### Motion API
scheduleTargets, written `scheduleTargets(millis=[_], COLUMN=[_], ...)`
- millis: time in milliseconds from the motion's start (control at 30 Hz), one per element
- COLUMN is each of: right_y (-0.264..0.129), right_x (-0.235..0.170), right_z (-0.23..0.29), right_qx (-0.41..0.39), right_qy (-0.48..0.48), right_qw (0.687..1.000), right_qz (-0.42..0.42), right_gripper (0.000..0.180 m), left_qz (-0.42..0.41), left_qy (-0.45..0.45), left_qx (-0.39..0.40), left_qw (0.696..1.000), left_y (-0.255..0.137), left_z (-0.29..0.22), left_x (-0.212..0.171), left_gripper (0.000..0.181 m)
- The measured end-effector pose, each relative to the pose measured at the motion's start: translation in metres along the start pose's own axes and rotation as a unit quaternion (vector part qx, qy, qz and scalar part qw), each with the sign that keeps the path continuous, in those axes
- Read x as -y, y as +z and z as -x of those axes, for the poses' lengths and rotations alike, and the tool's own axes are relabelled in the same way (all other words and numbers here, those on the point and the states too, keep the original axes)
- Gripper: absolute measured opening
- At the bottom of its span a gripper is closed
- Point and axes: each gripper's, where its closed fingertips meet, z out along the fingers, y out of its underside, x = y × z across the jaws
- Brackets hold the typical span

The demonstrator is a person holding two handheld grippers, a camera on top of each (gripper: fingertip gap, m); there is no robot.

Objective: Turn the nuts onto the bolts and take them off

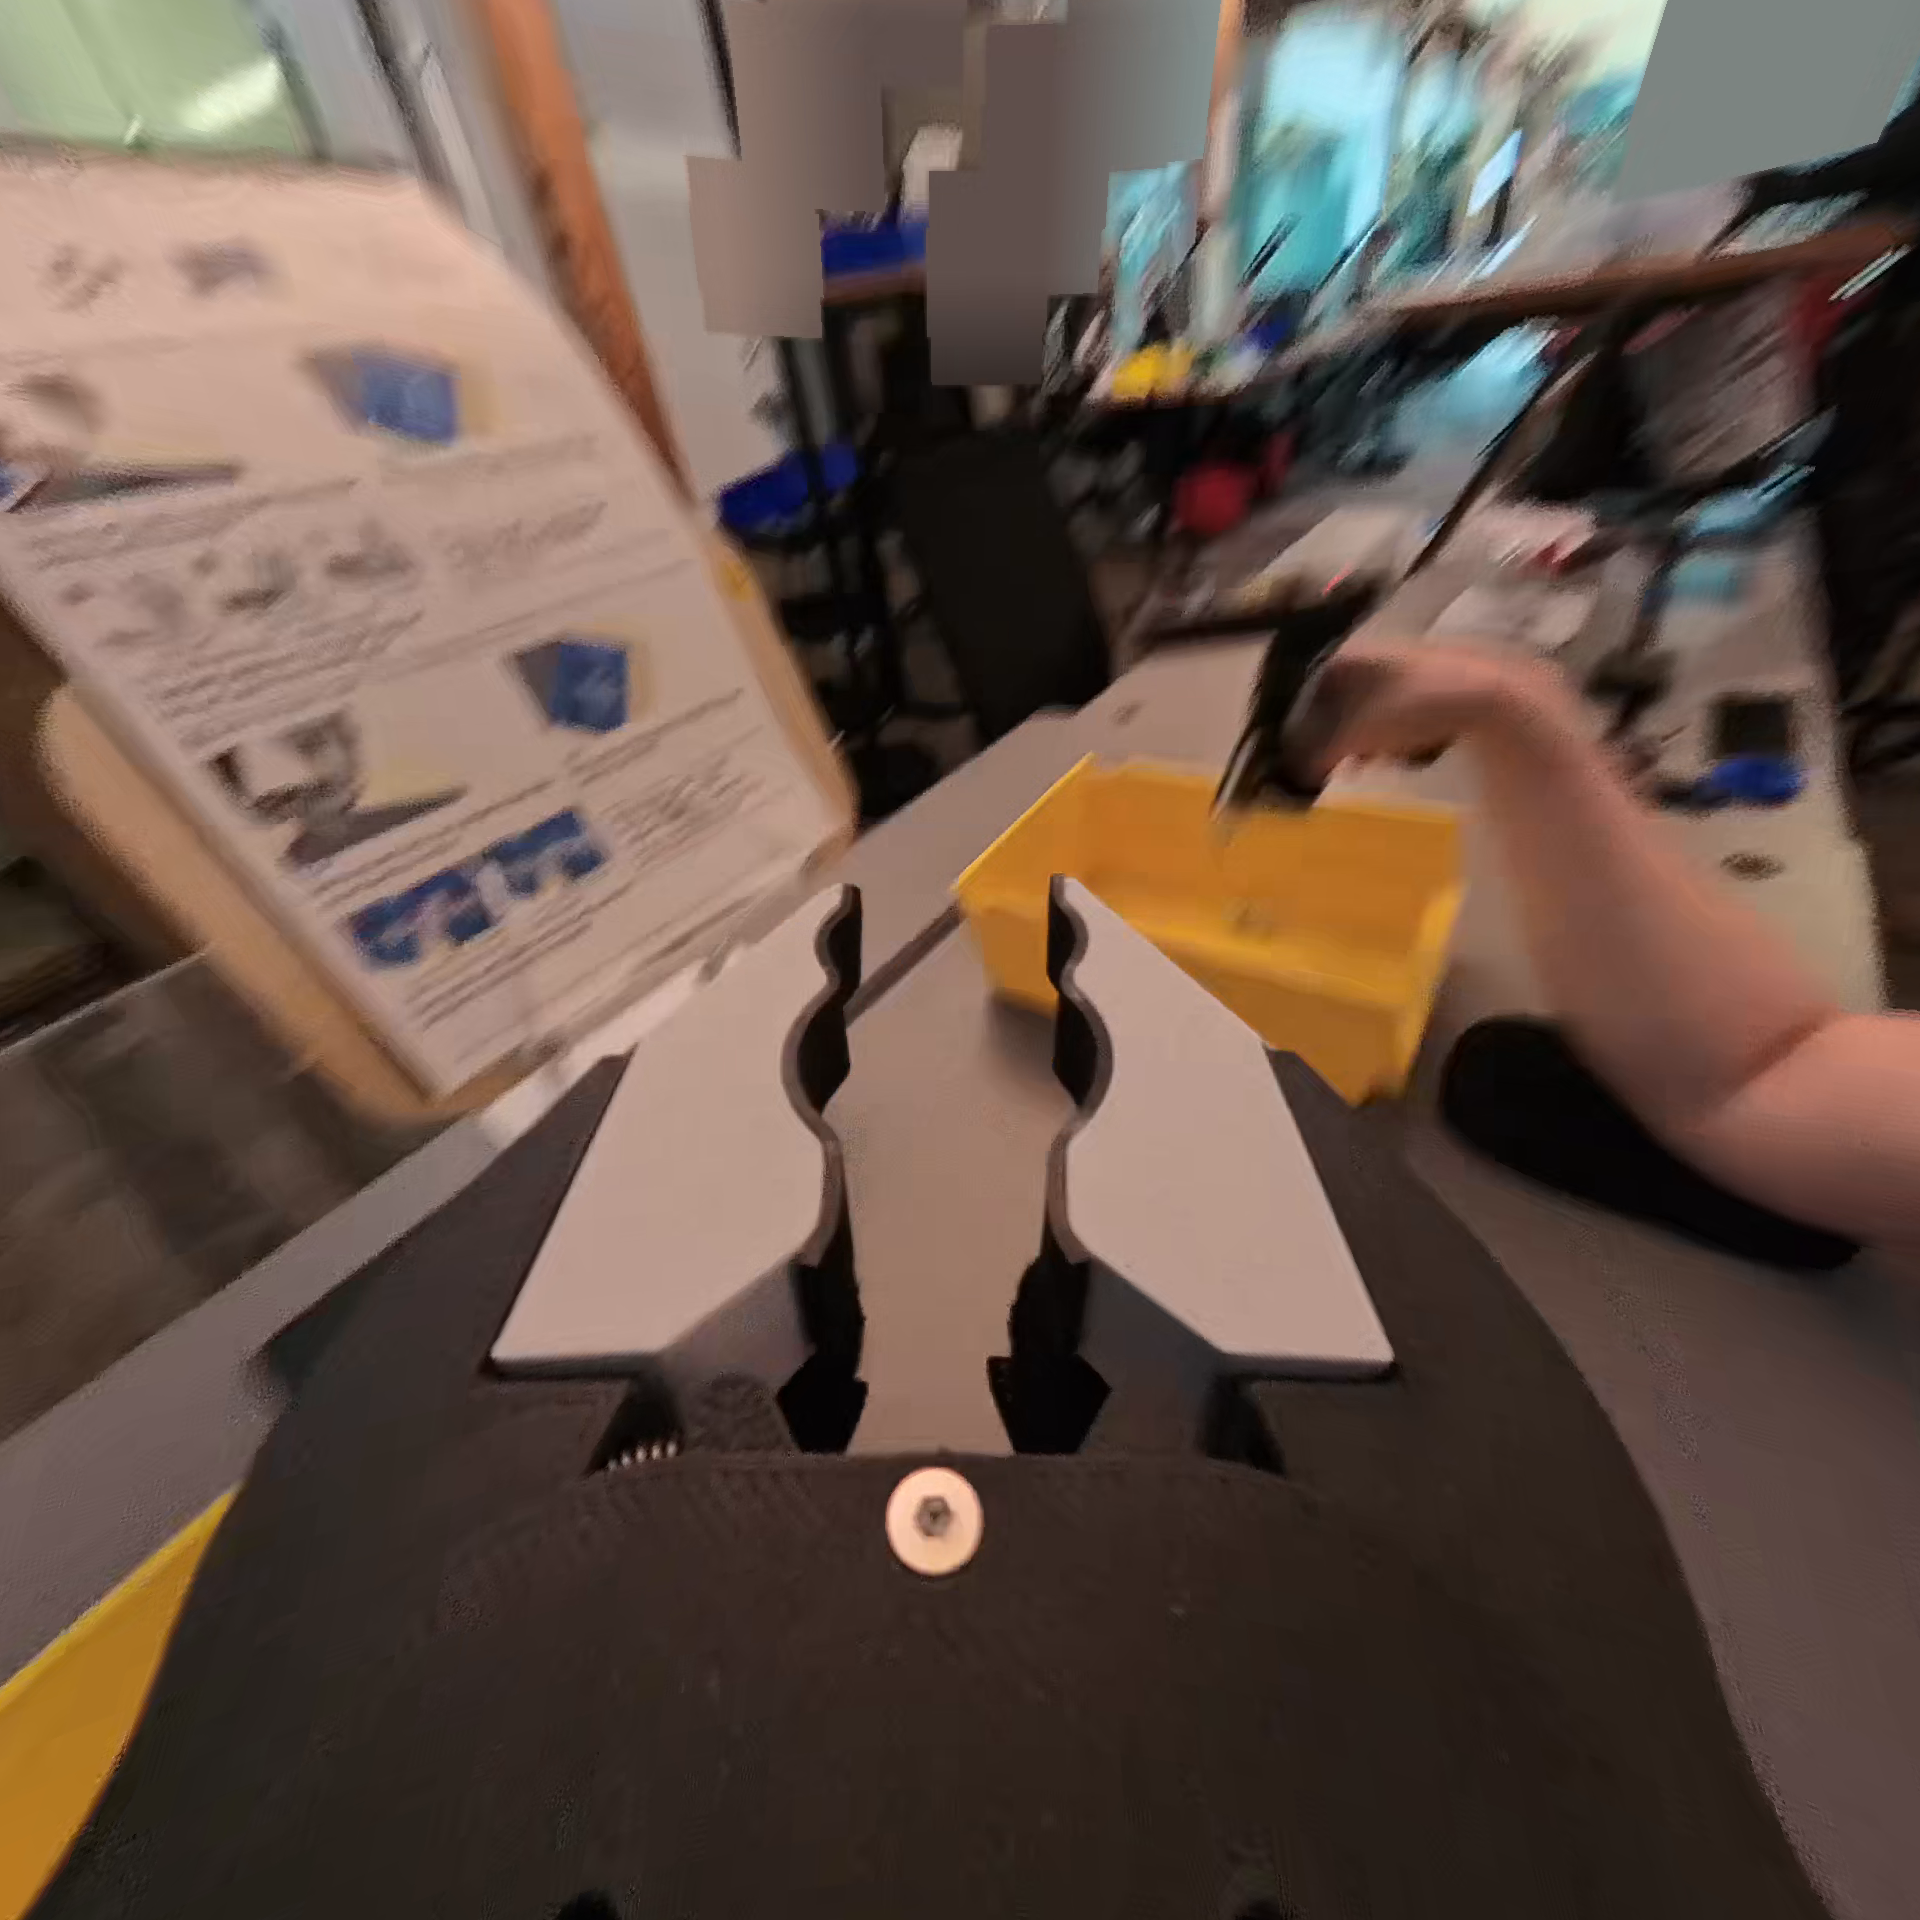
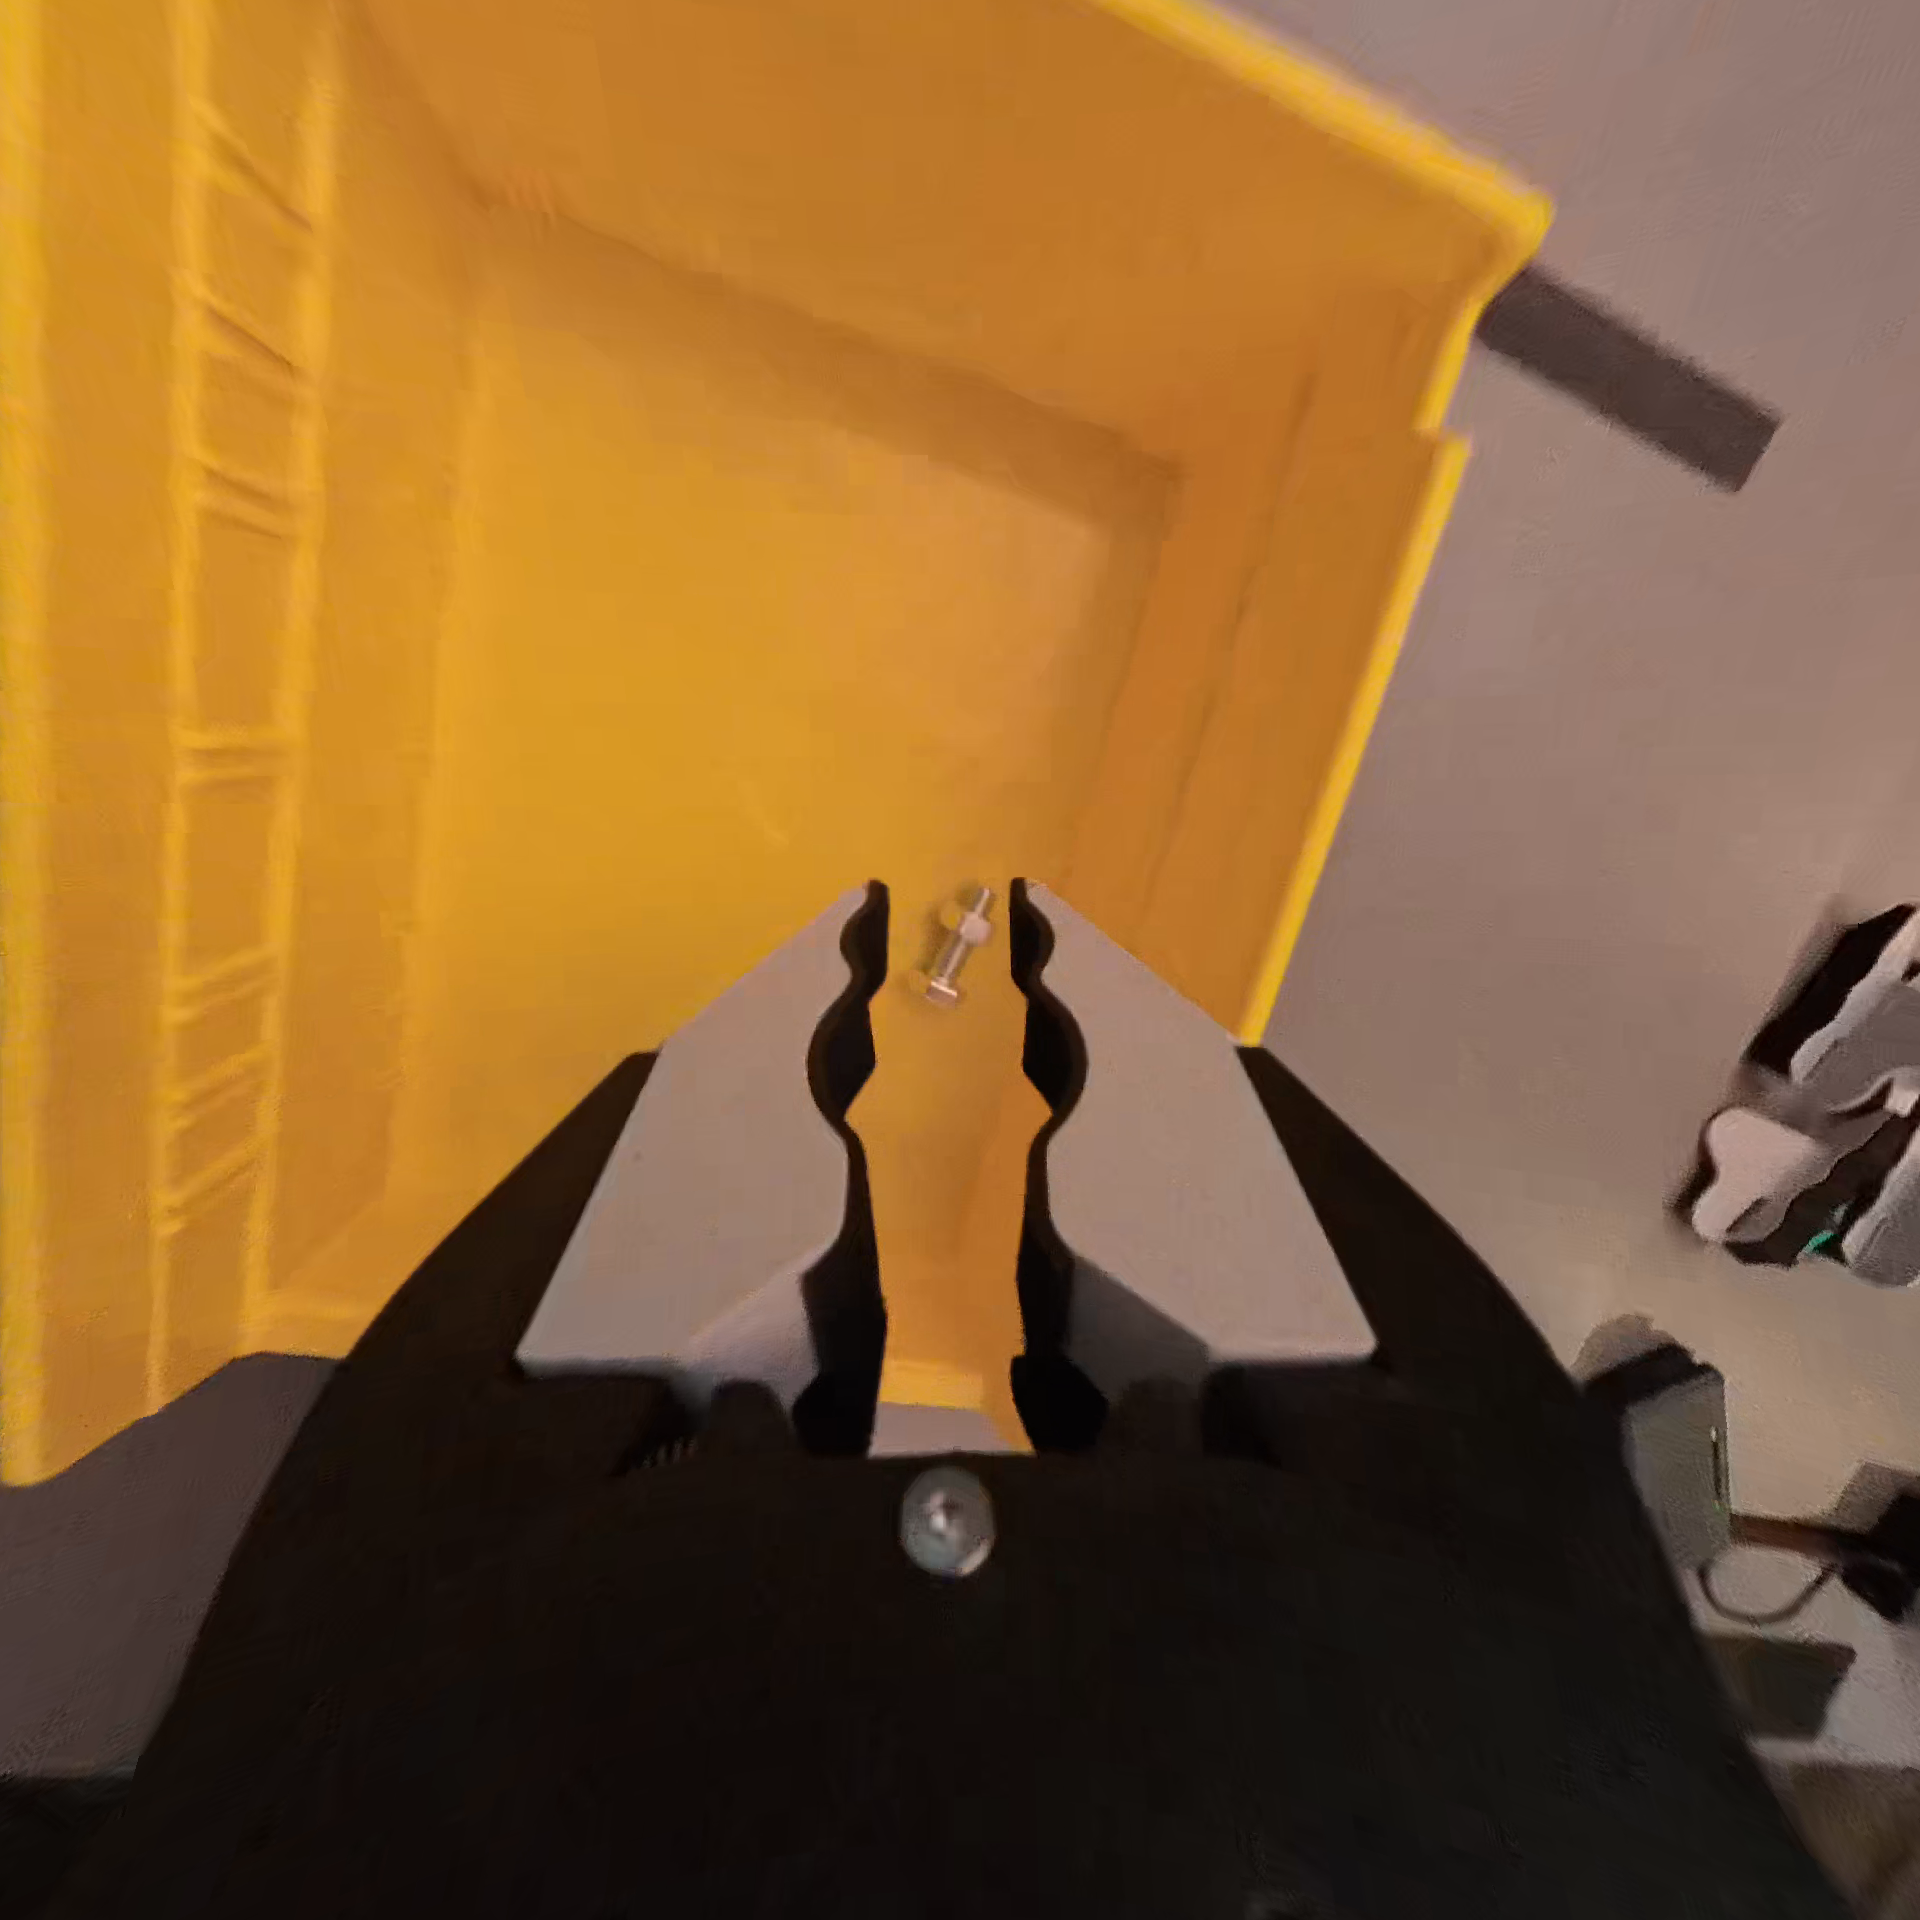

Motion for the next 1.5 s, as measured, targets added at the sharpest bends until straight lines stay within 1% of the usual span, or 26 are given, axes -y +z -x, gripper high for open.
scheduleTargets(millis=[67,133,167,200,233,267,333,367,400,467,533,600,733,800,967,1133,1200,1267,1300,1500], right_y=[-0.032,-0.070,-0.090,-0.109,-0.126,-0.142,-0.164,-0.171,-0.173,-0.170,-0.167,-0.165,-0.164,-0.164,-0.164,-0.164,-0.162,-0.161,-0.161,-0.165], right_x=[0.029,0.060,0.074,0.086,0.097,0.105,0.115,0.119,0.121,0.123,0.125,0.125,0.126,0.125,0.126,0.126,0.126,0.125,0.125,0.121], right_z=[0.011,0.029,0.039,0.048,0.056,0.061,0.072,0.078,0.082,0.089,0.095,0.101,0.109,0.112,0.121,0.130,0.132,0.131,0.131,0.134], right_qx=[-0.007,-0.001,0.004,0.003,-0.003,-0.012,-0.029,-0.034,-0.037,-0.036,-0.030,-0.015,0.006,0.012,0.023,0.030,0.027,0.019,0.015,0.017], right_qy=[-0.015,-0.039,-0.051,-0.061,-0.070,-0.078,-0.099,-0.110,-0.119,-0.133,-0.144,-0.151,-0.159,-0.164,-0.177,-0.194,-0.199,-0.204,-0.207,-0.223], right_qw=[0.995,0.977,0.963,0.947,0.929,0.912,0.881,0.870,0.866,0.866,0.866,0.866,0.864,0.863,0.860,0.856,0.857,0.858,0.858,0.853], right_qz=[-0.098,-0.209,-0.263,-0.315,-0.363,-0.403,-0.462,-0.479,-0.485,-0.481,-0.478,-0.477,-0.478,-0.478,-0.479,-0.478,-0.474,-0.470,-0.470,-0.471], right_gripper=[0.026,0.029,0.034,0.044,0.055,0.058,0.065,0.066,0.066,0.067,0.068,0.068,0.069,0.069,0.068,0.068,0.068,0.068,0.068,0.068], left_qz=[0.104,0.199,0.236,0.261,0.274,0.286,0.327,0.358,0.395,0.468,0.535,0.580,0.629,0.650,0.660,0.677,0.674,0.677,0.679,0.678], left_qy=[0.011,0.010,0.005,0.000,-0.008,-0.025,-0.084,-0.116,-0.146,-0.199,-0.247,-0.288,-0.330,-0.339,-0.317,-0.291,-0.296,-0.299,-0.299,-0.320], left_qx=[0.071,0.138,0.161,0.181,0.197,0.203,0.182,0.173,0.171,0.162,0.147,0.140,0.124,0.118,0.131,0.101,0.085,0.078,0.081,0.083], left_qw=[0.992,0.970,0.958,0.948,0.941,0.936,0.924,0.910,0.891,0.846,0.794,0.749,0.693,0.669,0.668,0.668,0.672,0.668,0.665,0.657], left_y=[-0.020,-0.048,-0.062,-0.075,-0.086,-0.095,-0.109,-0.118,-0.127,-0.145,-0.159,-0.168,-0.174,-0.177,-0.171,-0.173,-0.170,-0.171,-0.172,-0.170], left_z=[0.026,0.051,0.061,0.070,0.077,0.082,0.079,0.076,0.075,0.070,0.064,0.062,0.065,0.064,0.087,0.088,0.085,0.084,0.086,0.087], left_x=[-0.032,-0.065,-0.078,-0.088,-0.095,-0.103,-0.128,-0.145,-0.163,-0.199,-0.233,-0.260,-0.297,-0.309,-0.328,-0.344,-0.347,-0.351,-0.352,-0.353], left_gripper=[0.037,0.034,0.030,0.021,0.017,0.017,0.016,0.017,0.020,0.021,0.022,0.023,0.038,0.039,0.038,0.029,0.027,0.025,0.018,0.016])
